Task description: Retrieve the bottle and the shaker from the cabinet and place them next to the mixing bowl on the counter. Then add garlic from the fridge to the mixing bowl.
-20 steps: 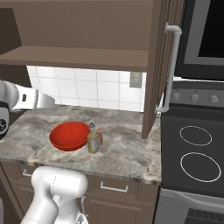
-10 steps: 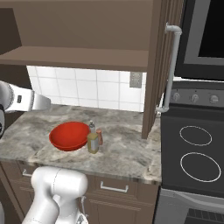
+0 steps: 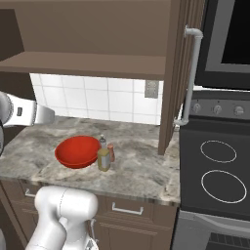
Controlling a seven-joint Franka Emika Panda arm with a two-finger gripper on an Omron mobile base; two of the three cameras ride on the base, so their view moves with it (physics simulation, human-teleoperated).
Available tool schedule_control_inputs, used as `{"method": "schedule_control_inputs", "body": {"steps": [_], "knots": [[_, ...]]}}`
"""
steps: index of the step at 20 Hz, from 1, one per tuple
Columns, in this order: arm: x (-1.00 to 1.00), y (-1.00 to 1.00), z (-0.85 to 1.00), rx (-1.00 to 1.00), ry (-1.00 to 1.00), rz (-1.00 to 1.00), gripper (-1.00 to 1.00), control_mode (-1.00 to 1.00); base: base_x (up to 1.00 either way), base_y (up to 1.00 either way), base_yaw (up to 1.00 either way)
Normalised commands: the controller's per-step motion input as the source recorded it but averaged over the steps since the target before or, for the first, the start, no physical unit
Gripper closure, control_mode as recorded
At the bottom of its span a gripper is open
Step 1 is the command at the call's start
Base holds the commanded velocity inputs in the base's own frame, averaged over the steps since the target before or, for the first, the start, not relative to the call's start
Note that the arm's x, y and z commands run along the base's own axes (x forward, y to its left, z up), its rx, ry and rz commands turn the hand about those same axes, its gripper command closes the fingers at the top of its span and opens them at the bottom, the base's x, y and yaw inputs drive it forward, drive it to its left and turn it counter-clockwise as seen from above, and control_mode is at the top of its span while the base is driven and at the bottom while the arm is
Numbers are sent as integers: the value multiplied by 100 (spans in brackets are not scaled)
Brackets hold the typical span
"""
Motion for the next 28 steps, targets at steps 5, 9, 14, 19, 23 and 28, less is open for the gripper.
{"method": "schedule_control_inputs", "body": {"steps": [5,9,14,19,23,28], "knots": [[0,0,0,0,0,0,-100,-100,0,0,0],[0,0,0,0,0,0,-100,100,-6,0,0],[0,0,0,0,0,0,-100,100,-85,2,4],[0,0,0,0,0,0,-100,100,-100,0,0],[0,0,0,0,0,0,-100,100,-100,3,7],[0,0,0,0,0,0,-100,100,-93,1,37]]}}
